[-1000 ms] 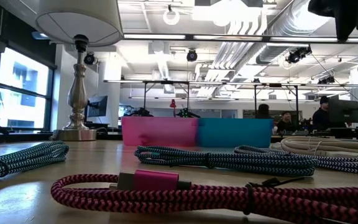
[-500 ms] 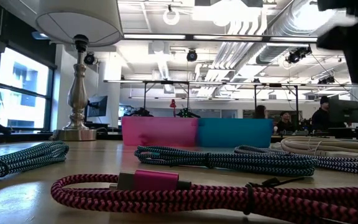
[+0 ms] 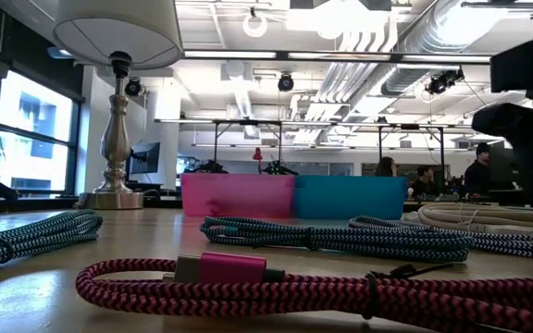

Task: Pick & Place USB Port
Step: Put the top white HDMI cable into the blue bin

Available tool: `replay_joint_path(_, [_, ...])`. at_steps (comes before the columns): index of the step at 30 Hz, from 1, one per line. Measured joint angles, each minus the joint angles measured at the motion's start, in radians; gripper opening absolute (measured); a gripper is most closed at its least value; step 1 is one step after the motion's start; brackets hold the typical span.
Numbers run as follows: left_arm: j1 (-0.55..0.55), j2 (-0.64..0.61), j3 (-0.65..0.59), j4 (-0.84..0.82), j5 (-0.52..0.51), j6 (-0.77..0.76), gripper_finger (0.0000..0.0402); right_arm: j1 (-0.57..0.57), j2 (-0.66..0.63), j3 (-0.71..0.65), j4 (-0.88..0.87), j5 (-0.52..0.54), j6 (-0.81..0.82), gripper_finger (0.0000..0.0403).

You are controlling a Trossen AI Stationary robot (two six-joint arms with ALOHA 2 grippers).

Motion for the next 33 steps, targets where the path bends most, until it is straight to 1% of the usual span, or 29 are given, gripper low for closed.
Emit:
replay_joint_path(3, [-0.004,0.000,0.000,0.005,0.002,-0.047,0.0137,0.000,0.000,-0.008,0.000,0.057,-0.018,0.0254])
replay_joint_path(6, [-0.003,0.000,0.000,0.025,0.014,-0.071,0.0137,0.000,0.000,-0.010,0.003,0.079,-0.047,0.0254])
replay_joint_path(9, [-0.002,0.004,0.000,0.060,0.039,-0.073,0.0137,0.000,0.000,-0.010,0.003,0.067,-0.052,0.0254])
replay_joint_path(14, [-0.002,0.034,0.000,0.082,0.072,-0.074,0.0137,0.000,0.000,-0.010,0.003,-0.001,-0.019,0.0254])
replay_joint_path(19, [-0.002,0.074,0.000,0.078,0.083,-0.070,0.0137,0.019,0.006,-0.010,0.014,0.042,-0.018,0.0254])
replay_joint_path(25, [-0.002,0.114,0.000,0.073,0.081,-0.059,0.0137,0.024,0.075,-0.010,0.041,0.054,-0.025,0.0254])
replay_joint_path(30, [-0.002,0.137,-0.001,0.070,0.088,-0.057,0.0137,0.003,0.163,-0.005,0.068,0.046,-0.061,0.0254])
replay_joint_path(33, [0.004,0.149,-0.001,0.075,0.100,-0.044,0.0137,-0.012,0.186,-0.003,0.069,0.056,-0.084,0.0252])
